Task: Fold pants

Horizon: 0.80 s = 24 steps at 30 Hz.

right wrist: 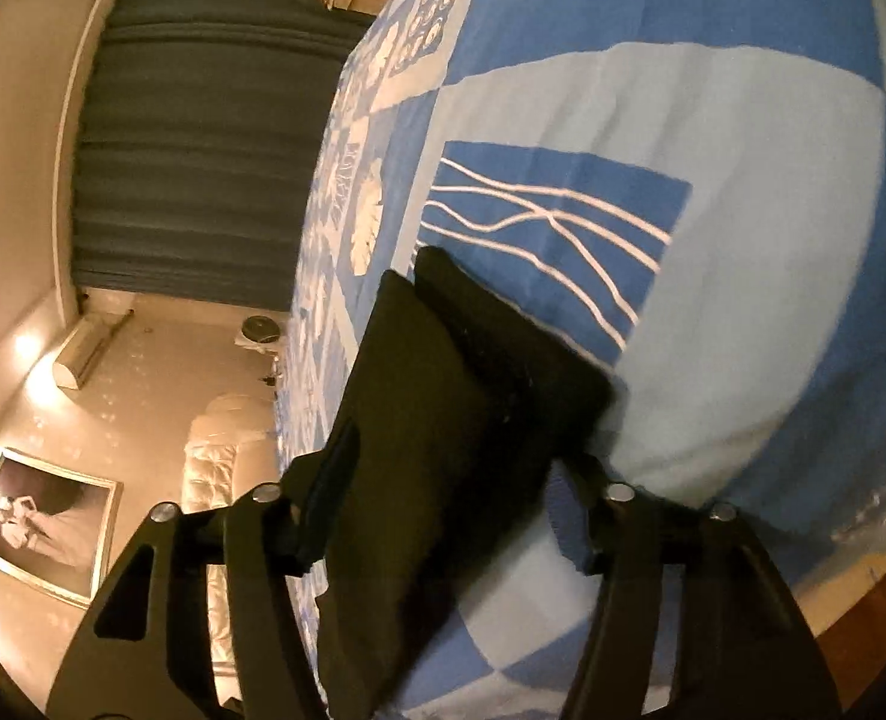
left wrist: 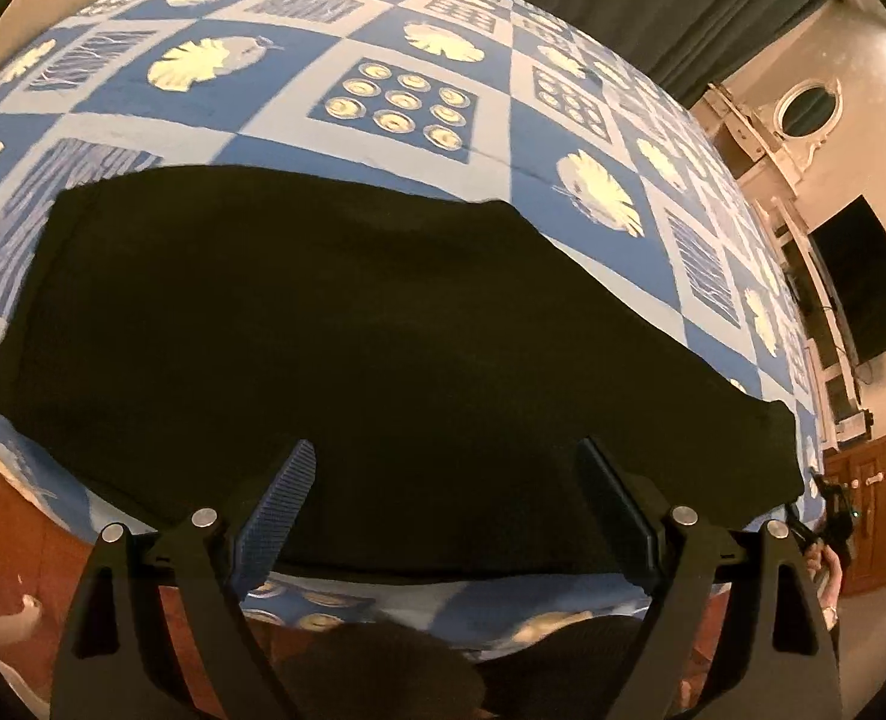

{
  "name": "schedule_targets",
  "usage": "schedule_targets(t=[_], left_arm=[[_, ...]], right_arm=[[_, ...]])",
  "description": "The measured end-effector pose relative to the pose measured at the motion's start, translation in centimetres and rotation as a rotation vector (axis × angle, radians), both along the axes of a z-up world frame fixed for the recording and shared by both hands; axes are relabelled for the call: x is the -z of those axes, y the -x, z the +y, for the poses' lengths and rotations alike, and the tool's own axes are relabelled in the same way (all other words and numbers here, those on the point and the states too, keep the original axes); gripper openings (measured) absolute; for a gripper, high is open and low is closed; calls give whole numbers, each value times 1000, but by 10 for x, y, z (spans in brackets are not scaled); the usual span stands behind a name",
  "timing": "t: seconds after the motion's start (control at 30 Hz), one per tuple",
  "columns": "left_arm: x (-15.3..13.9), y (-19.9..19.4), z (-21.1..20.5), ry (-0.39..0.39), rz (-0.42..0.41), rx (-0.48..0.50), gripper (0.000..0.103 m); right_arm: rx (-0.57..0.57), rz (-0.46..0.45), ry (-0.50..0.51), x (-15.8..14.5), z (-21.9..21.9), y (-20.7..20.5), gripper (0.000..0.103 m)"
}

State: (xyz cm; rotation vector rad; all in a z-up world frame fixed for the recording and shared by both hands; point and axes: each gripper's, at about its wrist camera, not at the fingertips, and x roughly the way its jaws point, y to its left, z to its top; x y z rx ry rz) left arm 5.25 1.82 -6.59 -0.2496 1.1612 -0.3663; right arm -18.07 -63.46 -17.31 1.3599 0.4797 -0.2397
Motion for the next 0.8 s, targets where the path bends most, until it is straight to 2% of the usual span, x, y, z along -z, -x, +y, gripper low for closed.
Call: schedule_targets(t=[0.03,0.13,0.23,0.33,0.4,0.47,0.53,0.57,0.7,0.8], left_arm=[[1,1,-4,-2,2,6,87],[1,5,-14,-22,-15,32,87],[1,8,-19,-49,-36,60,87],[4,6,-21,-58,-28,72,87],[5,6,-18,-43,-16,62,87],[6,5,-14,-25,-5,47,87],[6,4,-12,-8,-2,32,87],[5,4,-12,-5,-4,28,87],[3,5,-14,-29,-25,28,87],[2,6,-17,-46,-36,35,87]], right_arm=[[1,-8,27,-6,-2,2,12],[8,12,82,-20,-2,15,11],[3,76,48,1,-2,26,11],[27,14,-42,21,-6,38,12],[47,33,-24,15,-6,42,17],[87,109,99,-8,-4,48,30],[129,100,213,-36,-6,54,43],[116,91,230,-43,-6,53,45],[45,63,192,-45,-4,45,45],[22,99,159,-38,-3,37,45]])
